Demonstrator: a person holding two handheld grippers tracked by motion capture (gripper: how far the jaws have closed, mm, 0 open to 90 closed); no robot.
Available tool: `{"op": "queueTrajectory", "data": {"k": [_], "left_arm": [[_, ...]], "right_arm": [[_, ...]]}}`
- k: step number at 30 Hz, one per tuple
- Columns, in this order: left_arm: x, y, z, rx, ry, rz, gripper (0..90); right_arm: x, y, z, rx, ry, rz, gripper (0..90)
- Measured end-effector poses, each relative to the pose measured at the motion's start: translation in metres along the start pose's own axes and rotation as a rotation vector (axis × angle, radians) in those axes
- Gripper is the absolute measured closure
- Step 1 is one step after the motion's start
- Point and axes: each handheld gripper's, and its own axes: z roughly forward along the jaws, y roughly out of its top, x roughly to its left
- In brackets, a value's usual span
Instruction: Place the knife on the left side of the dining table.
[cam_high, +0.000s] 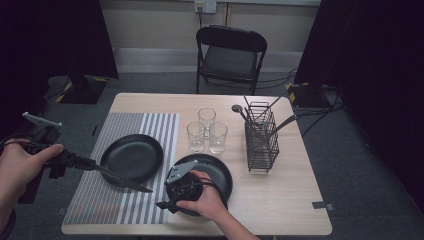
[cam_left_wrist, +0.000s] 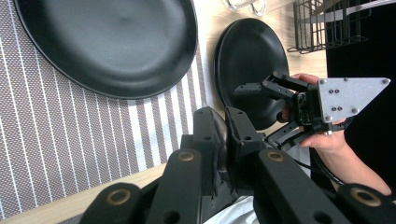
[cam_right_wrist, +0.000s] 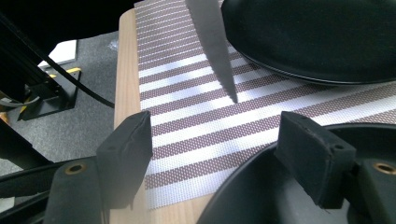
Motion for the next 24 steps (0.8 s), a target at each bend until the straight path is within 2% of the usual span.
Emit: {"op": "queueTrajectory", "data": {"k": [2,12,24], "left_arm": [[0.000,0.000,0.001,0.000,-0.012,-0.007,83.7],[0.003,-0.004,0.002,0.005,-0.010,-0.005,83.7],[0.005,-0.008,0.005,0.018,-0.024,-0.001,83.7]], "right_arm": [[0.000,0.000,0.002,0.001,0.007,-0.003,26.9],[0.002,-0.001,0.011,0.013,0.013,-0.004,29.9],[0.005,0.002,0.025,0.033,0.009,-0.029,41.3]]}}
